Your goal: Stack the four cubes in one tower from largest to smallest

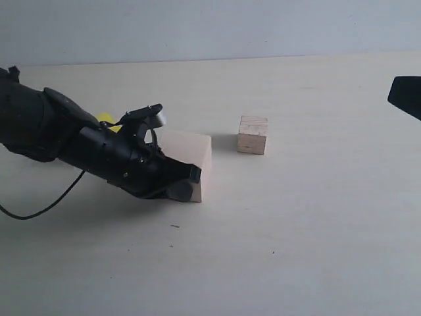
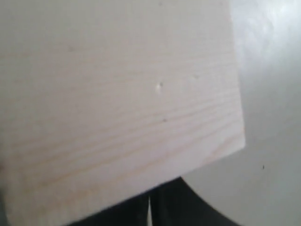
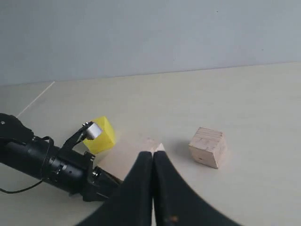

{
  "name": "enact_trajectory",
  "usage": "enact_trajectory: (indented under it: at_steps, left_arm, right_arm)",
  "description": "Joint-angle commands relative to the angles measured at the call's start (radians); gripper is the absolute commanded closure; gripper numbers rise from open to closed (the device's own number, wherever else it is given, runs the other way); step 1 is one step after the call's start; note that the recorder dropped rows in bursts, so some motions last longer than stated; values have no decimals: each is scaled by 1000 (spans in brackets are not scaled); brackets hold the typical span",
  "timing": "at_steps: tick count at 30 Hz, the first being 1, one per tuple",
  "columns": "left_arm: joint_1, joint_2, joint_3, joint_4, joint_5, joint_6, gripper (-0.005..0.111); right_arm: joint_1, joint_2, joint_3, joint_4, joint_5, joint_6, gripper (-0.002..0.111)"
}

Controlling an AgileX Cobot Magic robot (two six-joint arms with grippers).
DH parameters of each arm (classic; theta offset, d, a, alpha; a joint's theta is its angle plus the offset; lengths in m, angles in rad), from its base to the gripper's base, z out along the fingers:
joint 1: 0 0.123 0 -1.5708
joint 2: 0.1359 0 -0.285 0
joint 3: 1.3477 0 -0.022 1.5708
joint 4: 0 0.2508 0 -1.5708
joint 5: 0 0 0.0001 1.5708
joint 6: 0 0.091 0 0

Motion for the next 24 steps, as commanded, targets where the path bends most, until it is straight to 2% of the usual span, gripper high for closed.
enact_trajectory:
  at_steps: [1,10,16,21,24]
  left_arm:
    - [-6,26,-60,-59,10,9,107]
    - [-6,46,-86,-128,57,41,107]
    - [-6,-39,-86,-137,136,41,107]
    - [-4,-165,-86,-105,57,29,107]
    - [8,-206,-86,20,-28,-64,107]
  right_arm:
    - [2,0,-7,-10,-12,-8,108]
    - [2,0,-7,-10,21,-8,108]
    - [2,0,-7,-1,29,-5,108]
    - [2,0,-7,9,34,-5,108]
    - [2,0,-7,9,34,-5,108]
